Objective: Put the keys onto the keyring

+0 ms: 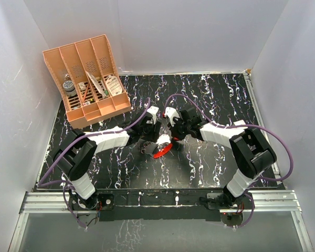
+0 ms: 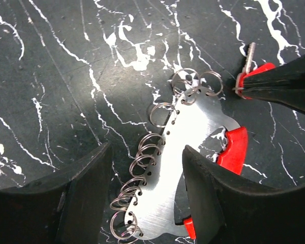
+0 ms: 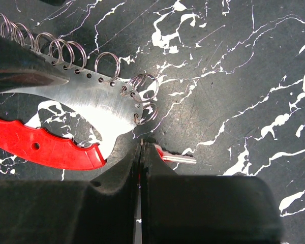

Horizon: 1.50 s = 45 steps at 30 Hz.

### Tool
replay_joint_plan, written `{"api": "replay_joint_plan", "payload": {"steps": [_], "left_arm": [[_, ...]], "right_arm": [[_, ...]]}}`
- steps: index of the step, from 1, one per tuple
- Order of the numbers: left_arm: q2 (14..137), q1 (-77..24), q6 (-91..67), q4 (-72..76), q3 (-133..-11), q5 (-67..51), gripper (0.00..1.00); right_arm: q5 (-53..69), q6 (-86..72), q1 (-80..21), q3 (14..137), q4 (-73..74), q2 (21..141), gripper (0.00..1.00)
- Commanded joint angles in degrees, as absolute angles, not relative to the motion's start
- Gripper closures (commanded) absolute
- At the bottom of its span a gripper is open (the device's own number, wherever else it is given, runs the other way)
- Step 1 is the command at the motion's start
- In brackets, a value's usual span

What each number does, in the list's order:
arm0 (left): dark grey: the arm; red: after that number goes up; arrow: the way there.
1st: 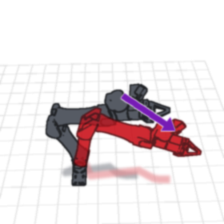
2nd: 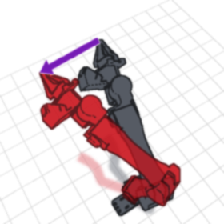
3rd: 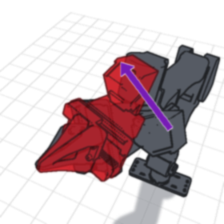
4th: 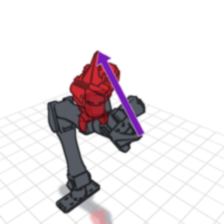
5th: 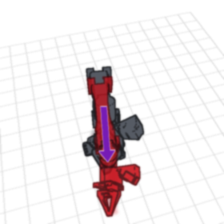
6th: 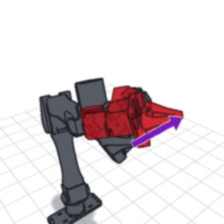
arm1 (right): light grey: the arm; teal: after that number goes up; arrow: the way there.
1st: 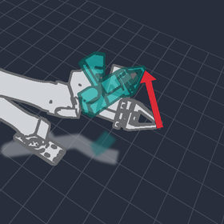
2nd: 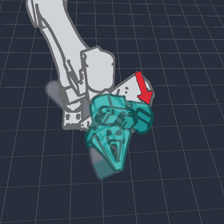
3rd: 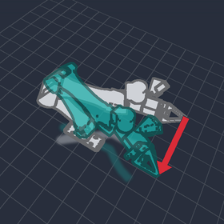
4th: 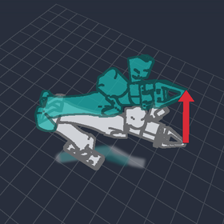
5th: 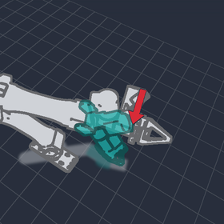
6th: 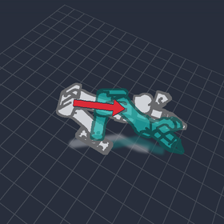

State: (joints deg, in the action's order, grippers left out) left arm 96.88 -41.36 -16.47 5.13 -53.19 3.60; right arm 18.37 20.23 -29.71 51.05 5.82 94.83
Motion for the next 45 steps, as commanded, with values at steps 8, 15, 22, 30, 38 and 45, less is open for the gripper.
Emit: {"api": "replay_joint_plan", "payload": {"steps": [8, 15, 22, 30, 38, 45], "left_arm": [[98.31, -42.28, -14.05, 7.89, -57.79, -1.23, 0.43], [101.66, -43.88, -14.86, 9.10, -59.46, 0.49, 0.41], [102.80, -45.74, -16.13, 10.65, -59.98, 5.17, 0.41], [102.13, -49.43, -16.56, 10.79, -60.92, 12.80, 0.43], [102.31, -51.48, -19.11, 14.25, -58.69, 17.68, 0.52], [103.20, -53.15, -20.13, 17.75, -57.32, 20.31, 0.64]], "right_arm": [[20.63, 18.63, -27.23, 51.82, 2.55, 94.60, 1.00], [22.58, 17.51, -24.82, 50.77, 1.68, 92.77, 1.00], [22.10, 16.04, -23.31, 48.91, 0.71, 90.08, 1.00], [21.36, 13.98, -21.99, 47.33, -0.22, 88.08, 1.00], [21.81, 10.24, -18.71, 44.74, -2.48, 84.91, 1.00], [21.30, 8.19, -16.33, 42.53, -4.74, 81.96, 1.00]]}}
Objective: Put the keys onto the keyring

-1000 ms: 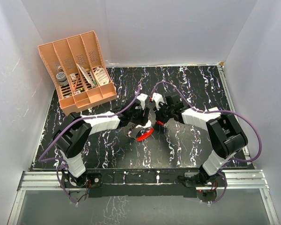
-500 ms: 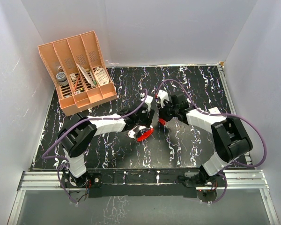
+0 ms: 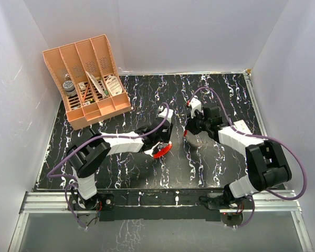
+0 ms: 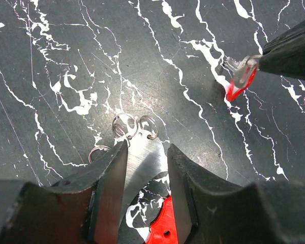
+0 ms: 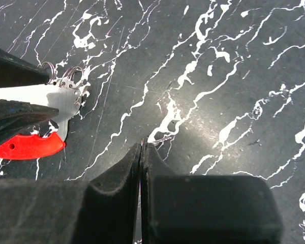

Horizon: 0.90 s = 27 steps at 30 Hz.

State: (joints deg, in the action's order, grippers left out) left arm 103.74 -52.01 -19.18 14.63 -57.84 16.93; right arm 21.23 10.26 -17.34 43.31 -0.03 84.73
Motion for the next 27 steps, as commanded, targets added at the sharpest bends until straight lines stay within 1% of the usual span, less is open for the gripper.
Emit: {"api": "replay_joint_plan", "payload": {"steps": [1, 15, 27], "left_arm": [[103.65, -53.28, -20.17, 17.86, -57.43, 20.49, 0.65], [103.05, -53.84, -22.65, 15.21, -55.70, 27.77, 0.62], [104.71, -52.10, -22.72, 16.47, -56.31, 25.84, 0.62]], "right_arm": [[21.42, 8.18, -16.20, 42.39, -4.82, 81.71, 1.00], [22.73, 8.17, -15.62, 42.36, -4.75, 81.72, 1.00], [23.09, 8.26, -15.64, 42.35, -4.48, 81.83, 1.00]]}}
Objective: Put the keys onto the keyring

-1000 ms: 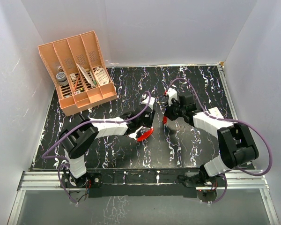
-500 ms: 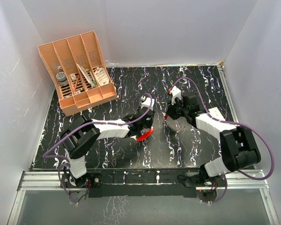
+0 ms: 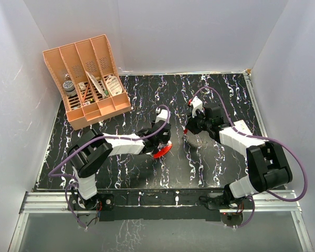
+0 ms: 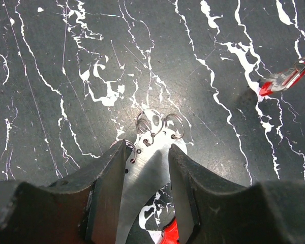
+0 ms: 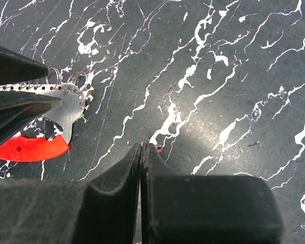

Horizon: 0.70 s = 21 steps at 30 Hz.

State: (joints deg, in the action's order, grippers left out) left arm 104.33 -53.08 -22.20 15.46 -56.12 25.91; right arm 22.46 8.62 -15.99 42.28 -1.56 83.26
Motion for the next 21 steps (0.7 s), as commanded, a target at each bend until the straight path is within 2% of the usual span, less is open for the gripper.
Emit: {"api": "replay_joint_plan", "payload": {"steps": [1, 6, 21], "left_arm": [[105.00, -51.79, -22.80, 16.33, -56.46, 25.50, 0.63], [104.21, -51.00, -23.57, 14.94, -56.17, 25.62, 0.62], [98.83, -47.11, -27.86, 6.51, -54.79, 17.14, 0.49]], "right_arm": [[23.11, 8.25, -15.64, 42.36, -4.48, 81.83, 1.00], [23.23, 8.26, -15.64, 42.28, -4.56, 81.93, 1.00], [24.09, 8.35, -15.60, 42.45, -4.22, 82.08, 1.00]]}}
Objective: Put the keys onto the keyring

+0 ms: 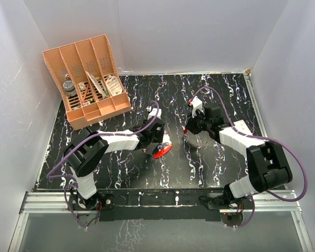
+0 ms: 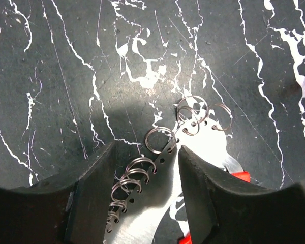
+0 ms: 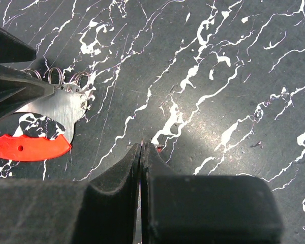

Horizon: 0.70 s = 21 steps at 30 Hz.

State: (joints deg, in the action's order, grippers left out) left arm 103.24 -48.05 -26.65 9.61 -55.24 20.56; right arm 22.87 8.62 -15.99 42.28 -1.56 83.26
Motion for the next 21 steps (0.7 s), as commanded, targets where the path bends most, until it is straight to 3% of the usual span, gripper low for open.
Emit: {"api": "replay_joint_plan", "payload": {"steps": [1, 3, 12, 17, 21], "left_arm": [[98.24, -46.74, -27.86, 6.58, -54.39, 15.96, 0.48], [96.96, -45.61, -27.70, 7.85, -52.88, 12.91, 0.43], [96.64, -41.23, -25.49, 16.83, -46.39, 0.32, 0.42], [97.68, -41.19, -25.03, 22.85, -44.19, -2.63, 0.46], [99.05, -41.20, -25.09, 24.45, -43.83, -4.35, 0.57]], "right_arm": [[24.23, 8.35, -15.64, 42.45, -4.22, 82.17, 1.00], [24.36, 8.35, -15.62, 42.58, -4.22, 82.42, 1.00], [24.79, 8.44, -15.64, 42.81, -4.28, 82.92, 1.00], [24.70, 8.52, -15.64, 42.80, -4.13, 82.80, 1.00], [24.75, 8.61, -15.64, 42.71, -4.13, 82.62, 1.00]]}}
